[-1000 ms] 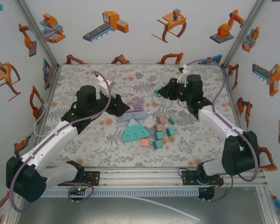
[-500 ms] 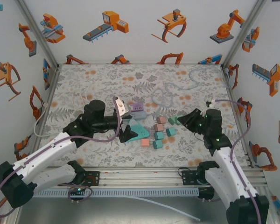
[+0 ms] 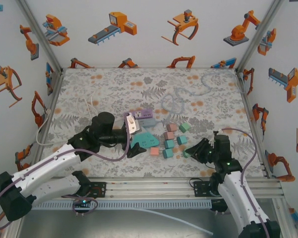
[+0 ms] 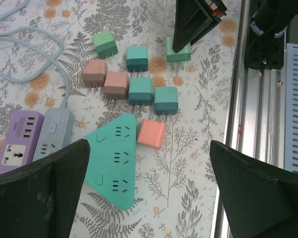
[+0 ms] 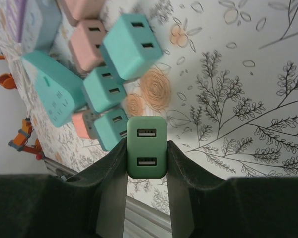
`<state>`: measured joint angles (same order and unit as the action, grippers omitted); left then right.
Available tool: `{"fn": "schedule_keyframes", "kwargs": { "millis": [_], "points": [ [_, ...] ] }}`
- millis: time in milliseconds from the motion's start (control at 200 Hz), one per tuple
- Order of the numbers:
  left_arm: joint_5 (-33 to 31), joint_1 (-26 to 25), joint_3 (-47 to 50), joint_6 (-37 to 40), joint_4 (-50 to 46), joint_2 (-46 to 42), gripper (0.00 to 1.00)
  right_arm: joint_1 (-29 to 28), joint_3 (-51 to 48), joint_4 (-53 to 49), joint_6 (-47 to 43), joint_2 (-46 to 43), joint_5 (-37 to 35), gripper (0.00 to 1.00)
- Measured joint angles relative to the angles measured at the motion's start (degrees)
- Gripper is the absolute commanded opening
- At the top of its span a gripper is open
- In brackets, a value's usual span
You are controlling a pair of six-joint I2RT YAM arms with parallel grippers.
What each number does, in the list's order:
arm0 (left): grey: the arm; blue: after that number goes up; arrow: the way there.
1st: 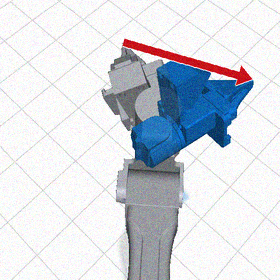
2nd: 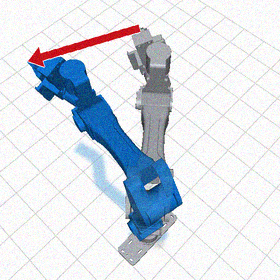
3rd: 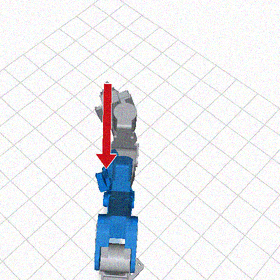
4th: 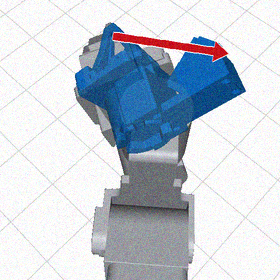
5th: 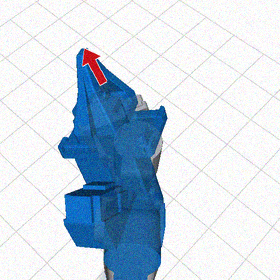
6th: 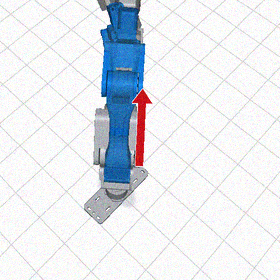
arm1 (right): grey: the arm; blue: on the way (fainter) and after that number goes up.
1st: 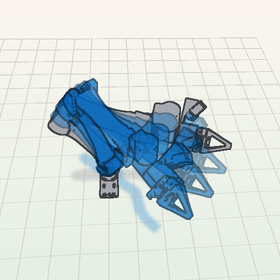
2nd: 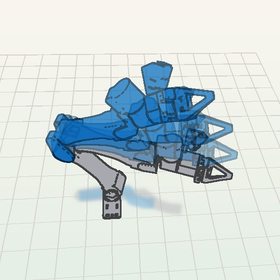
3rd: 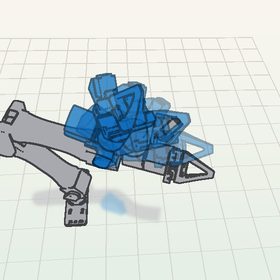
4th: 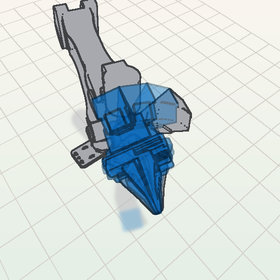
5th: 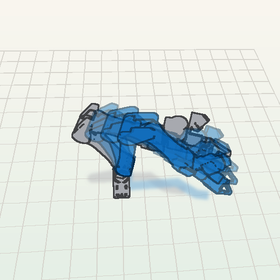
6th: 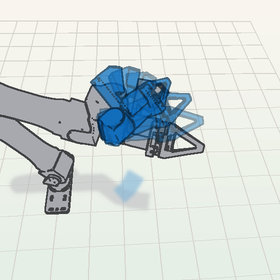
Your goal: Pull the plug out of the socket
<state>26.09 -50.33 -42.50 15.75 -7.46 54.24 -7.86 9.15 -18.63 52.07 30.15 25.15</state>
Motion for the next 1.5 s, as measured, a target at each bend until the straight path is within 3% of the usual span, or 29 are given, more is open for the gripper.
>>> {"fn": "schedule_keyframes", "kwargs": {
  "millis": [270, 506, 761, 941, 1041, 1242, 1382, 1502],
  "points": [
    [-3.74, -0.33, 1.79, 0.37, -0.24, -0.28, 0.98, -0.94, -0.81, 9.73, 0.28, 9.46, 2.51, 0.46],
    [-11.47, -0.33, 3.37, -1.6, 0.55, -1.86, 0.97, -1.18, 0.35, 6.16, -2.25, 7.58, 0.63, 0.59],
    [-25.75, -0.33, 5.33, -7.39, 0.22, -6.49, 0.97, -1.18, 12.15, -6.03, -9.09, 4.5, -10.75, 0.73],
    [-43.65, 0.7, 7.04, -11.85, -0.07, -8.0, 0.97, -1.16, 20.72, -2.56, -17.79, 11.13, -25.46, 0.87],
    [-52.24, 6.05, 9.22, -14.64, -0.04, -8.04, 0.97, -0.22, 22.03, 3.93, -23.5, 18.62, -33.88, 0.91],
    [-60.02, 24.96, 18.29, -18.88, 6.99, -7.48, 0.97, 5.9, 22.25, 20.83, -33.42, 39.65, -42.88, 0.95],
    [-58.16, 33.79, 24.63, -18.75, 18.53, -0.63, 0.97, 7.74, 22.16, 34.16, -38.91, 52.98, -42.93, 0.97],
    [-52.63, 38.58, 25.7, -17.97, 28.96, 10.25, 0.97, 7.78, 20.65, 44.06, -42.77, 56.87, -40.33, 0.99]
  ]
}}
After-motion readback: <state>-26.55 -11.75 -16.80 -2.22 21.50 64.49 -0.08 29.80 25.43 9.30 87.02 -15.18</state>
